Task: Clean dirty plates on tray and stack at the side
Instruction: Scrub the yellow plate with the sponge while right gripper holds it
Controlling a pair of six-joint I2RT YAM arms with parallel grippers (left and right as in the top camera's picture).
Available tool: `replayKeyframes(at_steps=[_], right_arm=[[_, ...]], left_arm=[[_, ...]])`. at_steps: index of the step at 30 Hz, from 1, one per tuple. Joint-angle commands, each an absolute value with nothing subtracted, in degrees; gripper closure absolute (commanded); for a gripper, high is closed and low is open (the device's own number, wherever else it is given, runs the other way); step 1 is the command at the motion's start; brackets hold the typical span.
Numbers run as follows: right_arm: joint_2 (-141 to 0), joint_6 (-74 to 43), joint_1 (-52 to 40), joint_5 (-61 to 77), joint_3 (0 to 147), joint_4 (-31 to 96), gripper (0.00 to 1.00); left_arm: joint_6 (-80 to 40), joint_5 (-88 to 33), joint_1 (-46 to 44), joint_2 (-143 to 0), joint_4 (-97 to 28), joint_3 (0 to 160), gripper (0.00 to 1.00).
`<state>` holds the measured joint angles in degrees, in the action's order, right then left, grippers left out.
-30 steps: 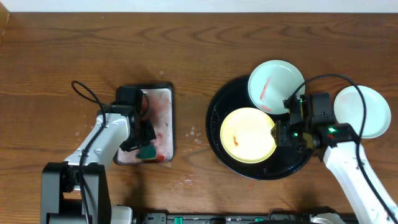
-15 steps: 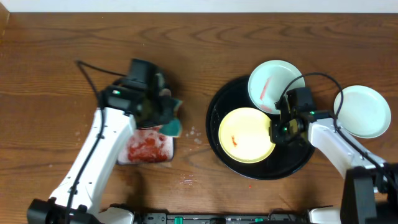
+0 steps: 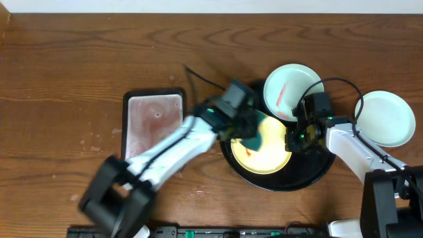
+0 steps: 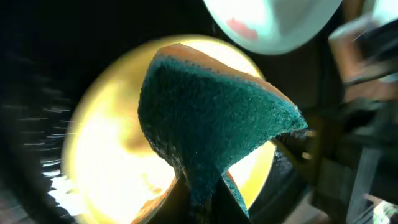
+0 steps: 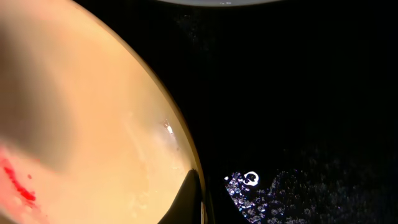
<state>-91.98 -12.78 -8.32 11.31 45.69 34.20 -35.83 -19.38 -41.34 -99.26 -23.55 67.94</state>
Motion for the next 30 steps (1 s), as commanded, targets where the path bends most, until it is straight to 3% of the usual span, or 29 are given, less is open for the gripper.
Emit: replayKeyframes(at_steps=[1,8,15,18,25,30], right_arm=[[-93.0,-13.7,-8.4,10.1,46.0,34.1,0.99],[-93.0,-13.7,-10.1,10.1,46.0,34.1,0.99],[-93.0,-13.7,-10.9,9.3,46.0,34.1,0.99],[-93.0,-13.7,-10.9,8.8,46.0,34.2,0.99],[-93.0,-13.7,-10.9,8.8,46.0,34.3,0.99],[-93.0,-13.6,-10.9,8.8,46.0,34.3,0.99]], left_arm=[[-38.3,-16.1,-45.0,-105.5,-22.0,68.5,0.93],[-38.6,2.0,-47.5,-110.3,-28.4,68.5,0.92],[-40.2,10.8,-45.4,-109.8,-37.3,69.4,0.93],[-40.2,8.0,-45.2,-109.8,-36.1,69.4,0.93],[-42.0,-15.0,-45.6,-111.2,-21.1,69.4,0.93],[-44.0,-21.8,-47.0,-114.7,-14.8,69.4,0.92]])
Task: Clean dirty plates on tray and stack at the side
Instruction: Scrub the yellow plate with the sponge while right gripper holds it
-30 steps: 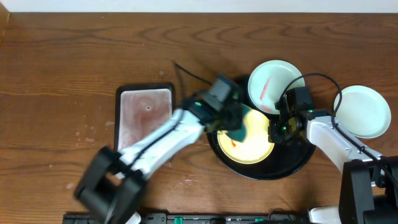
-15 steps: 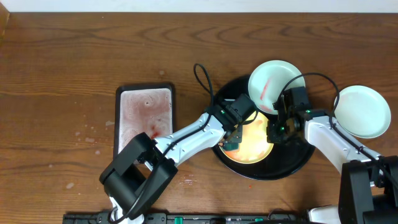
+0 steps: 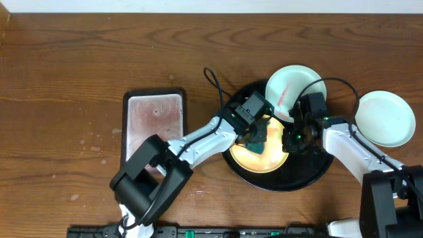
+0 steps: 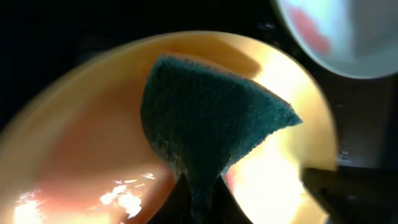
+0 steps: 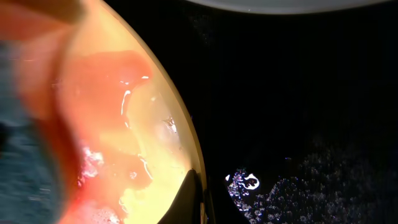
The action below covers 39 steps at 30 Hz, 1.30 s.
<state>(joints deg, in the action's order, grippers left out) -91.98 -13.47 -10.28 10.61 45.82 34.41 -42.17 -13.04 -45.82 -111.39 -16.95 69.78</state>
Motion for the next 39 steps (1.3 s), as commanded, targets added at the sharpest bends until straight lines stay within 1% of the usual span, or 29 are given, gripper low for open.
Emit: replayKeyframes(at_steps=[1,6,10,14,19,22,24,26,29,32,34,39], right_arm=[[-93.0,-13.6,-10.9,8.8,46.0,34.3,0.99],[-93.0,-13.7,-10.9,8.8,46.0,34.2,0.99],[-93.0,-13.7,-10.9,8.8,46.0,34.3,0.99],[-93.0,-13.7,-10.9,8.8,46.0,34.5,0.99],[-93.0,-13.6,-10.9,8.8,46.0,35.1,0.99],[-93.0,-13.6,-10.9,8.8,46.0,34.9,0.99],[-93.0,-13.6,-10.9,8.8,46.0,34.7,0.99],[-93.0,-13.6,-10.9,8.8,46.0,34.7,0.99],[-93.0,-13.6,-10.9,8.8,46.0,34.7,0.99],[-93.0,-13.6,-10.9,8.8,46.0,34.7,0.99],[-93.0,-13.6,-10.9,8.8,46.0,34.7,0.99],[-93.0,-13.6,-10.9,8.8,46.0,34.7,0.99]], left_arm=[[-44.0,-23.2,-47.2,-115.3,-13.8,69.4,0.93],[-43.0,-29.6,-48.2,-117.3,-8.6,69.4,0.93],[-39.5,-27.5,-47.7,-117.3,-9.2,69.4,0.92],[-39.5,-15.7,-44.4,-117.2,-16.5,69.5,0.93],[-39.1,3.7,-40.1,-117.0,-33.5,72.9,0.93],[-37.5,8.0,-40.0,-116.6,-40.2,75.8,0.93],[-37.5,7.7,-40.4,-116.4,-42.6,77.0,0.93],[-37.6,5.0,-41.2,-116.3,-43.7,77.6,0.92],[-40.2,-6.2,-42.9,-116.5,-42.0,76.9,0.93],[-41.3,-16.7,-44.6,-116.5,-36.3,76.0,0.92],[-41.3,-21.3,-46.0,-116.7,-32.1,75.8,0.92],[-41.3,-22.3,-49.5,-116.7,-27.0,75.8,0.93]])
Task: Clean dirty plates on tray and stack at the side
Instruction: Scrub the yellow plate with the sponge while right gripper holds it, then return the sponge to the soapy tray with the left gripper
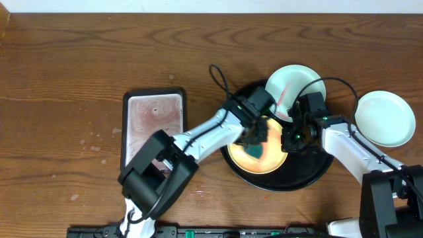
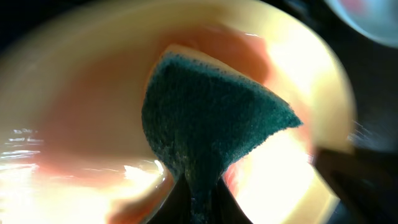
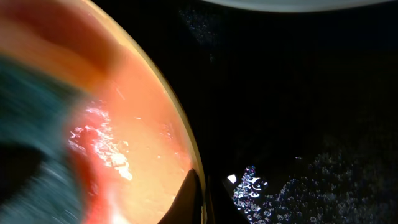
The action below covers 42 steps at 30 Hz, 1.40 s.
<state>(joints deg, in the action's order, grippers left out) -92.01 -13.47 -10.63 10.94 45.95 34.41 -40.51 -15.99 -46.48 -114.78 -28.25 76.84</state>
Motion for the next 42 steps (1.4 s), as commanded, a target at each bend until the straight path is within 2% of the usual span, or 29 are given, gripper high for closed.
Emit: replayKeyframes(at_steps=[1,9,19,26,30,35,39,42], right_arm=[[-93.0,-13.6,-10.9,8.8,46.0,34.8,0.99],[-93.0,-13.6,-10.9,8.8,46.0,35.0,0.99],[-93.0,-13.6,-10.9,8.8,46.0,35.1,0.99],[-93.0,-13.6,-10.9,8.8,46.0,35.2,0.99],[-93.0,-13.6,-10.9,8.8,46.0,35.3,0.99],[-93.0,-10.5,-10.9,9.8,46.0,35.0,0.83],[-93.0,-10.2,-11.0,10.2,46.0,34.9,0.9],[-93.0,-10.2,-11.0,12.1,46.0,32.9,0.93]], left_arm=[[-41.3,-22.3,-49.7,-116.7,-27.1,75.8,0.93],[-41.3,-18.7,-49.3,-116.7,-36.1,75.8,0.93],[-43.3,17.7,-48.2,-111.2,-50.9,79.9,0.93],[-43.1,17.6,-48.2,-100.9,-51.6,81.3,0.93],[-41.6,17.6,-47.1,-93.7,-56.1,81.3,0.93],[-40.2,22.5,-40.0,-85.7,-67.8,81.2,0.92],[-40.1,22.1,-29.7,-82.8,-70.7,78.5,0.92],[-34.9,15.3,-21.1,-83.0,-66.0,72.9,0.92]])
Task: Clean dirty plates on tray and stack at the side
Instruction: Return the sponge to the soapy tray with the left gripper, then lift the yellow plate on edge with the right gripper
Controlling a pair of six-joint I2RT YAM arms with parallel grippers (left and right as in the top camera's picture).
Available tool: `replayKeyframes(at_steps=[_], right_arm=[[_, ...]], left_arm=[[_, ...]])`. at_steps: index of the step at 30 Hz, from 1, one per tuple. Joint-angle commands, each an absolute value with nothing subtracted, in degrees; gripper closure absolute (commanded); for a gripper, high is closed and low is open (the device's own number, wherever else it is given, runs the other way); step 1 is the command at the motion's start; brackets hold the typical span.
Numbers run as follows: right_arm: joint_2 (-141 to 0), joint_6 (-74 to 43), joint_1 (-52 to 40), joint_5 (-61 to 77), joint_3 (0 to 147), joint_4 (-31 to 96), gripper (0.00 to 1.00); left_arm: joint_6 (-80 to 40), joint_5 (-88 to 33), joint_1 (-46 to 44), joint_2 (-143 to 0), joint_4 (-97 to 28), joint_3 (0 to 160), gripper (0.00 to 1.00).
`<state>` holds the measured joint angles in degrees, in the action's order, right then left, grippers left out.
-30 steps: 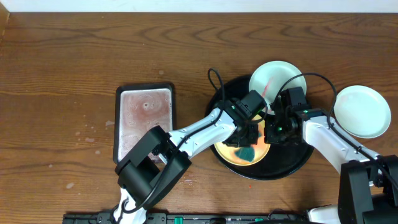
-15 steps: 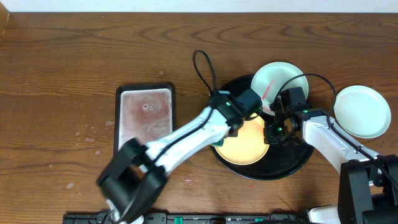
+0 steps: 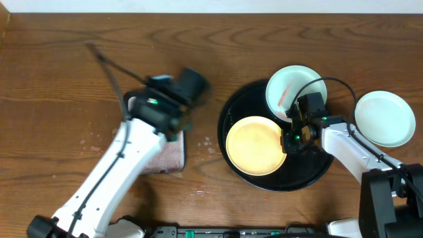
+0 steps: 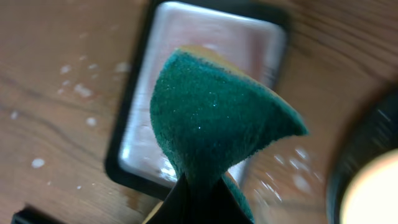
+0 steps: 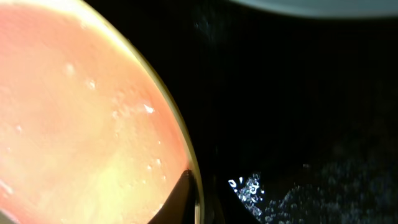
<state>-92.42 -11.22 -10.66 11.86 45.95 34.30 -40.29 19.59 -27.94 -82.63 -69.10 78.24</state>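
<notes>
A yellow plate (image 3: 254, 145), wet and free of red marks, lies in the round black tray (image 3: 310, 173). My right gripper (image 5: 198, 186) is shut on the plate's right rim. A white plate with a red smear (image 3: 293, 89) rests on the tray's far edge. One clean white plate (image 3: 385, 118) sits on the table to the right. My left gripper (image 4: 198, 199) is shut on a green and yellow sponge (image 4: 217, 118), held above a small black rectangular tray of pinkish water (image 4: 130, 106), well left of the round tray.
Water drops speckle the wooden table (image 3: 66, 79) around the small rectangular tray (image 3: 169, 156). The left arm's cable (image 3: 109, 66) trails toward the far left. The right arm's cable (image 3: 344, 86) loops over the round tray's far right side.
My left gripper has left the yellow plate with the sponge and is now over the small rectangular tray at the left. The plate shows no red smear. The right gripper still pinches its rim.
The left gripper held the sponge over the yellow plate, which bore a red stain, while the right gripper pinched its rim. At the following two moments the sponge was on the plate amid smeared red. Now the plate looks clean and the sponge is over the small tray.
</notes>
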Motion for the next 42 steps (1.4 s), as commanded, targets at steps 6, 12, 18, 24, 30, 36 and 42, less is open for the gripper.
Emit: replayKeyframes(at_steps=[6,12,18,24,30,36,42], right_arm=[[-92.9,-11.8,-11.0,12.3,46.0,32.1,0.99],[-87.5,-12.0,-11.0,10.2,46.0,33.4,0.99],[-73.1,-13.3,-15.8,-4.1,46.0,36.4,0.99],[-66.2,-13.3,-22.5,-18.2,46.2,36.4,0.99],[-63.5,-13.2,-31.7,-35.4,47.2,37.6,0.99],[-63.7,-12.1,-45.2,-50.3,47.2,40.5,0.99],[-63.7,-9.5,-52.9,-56.6,47.3,39.7,0.99]], left_arm=[[-29.1,3.2,-10.9,-83.1,-54.0,60.9,0.92],[-25.3,-2.0,-6.4,-81.8,-53.6,60.2,0.67],[-25.1,-5.1,-6.3,-75.8,-54.9,60.2,0.4],[-25.1,-8.5,-6.3,-67.6,-55.9,60.2,0.34],[-25.1,-8.5,-6.3,-62.4,-56.9,60.2,0.3],[-25.1,-8.5,-6.3,-62.2,-56.9,60.2,0.18],[-25.1,-8.5,-6.3,-62.3,-56.9,60.2,0.18]])
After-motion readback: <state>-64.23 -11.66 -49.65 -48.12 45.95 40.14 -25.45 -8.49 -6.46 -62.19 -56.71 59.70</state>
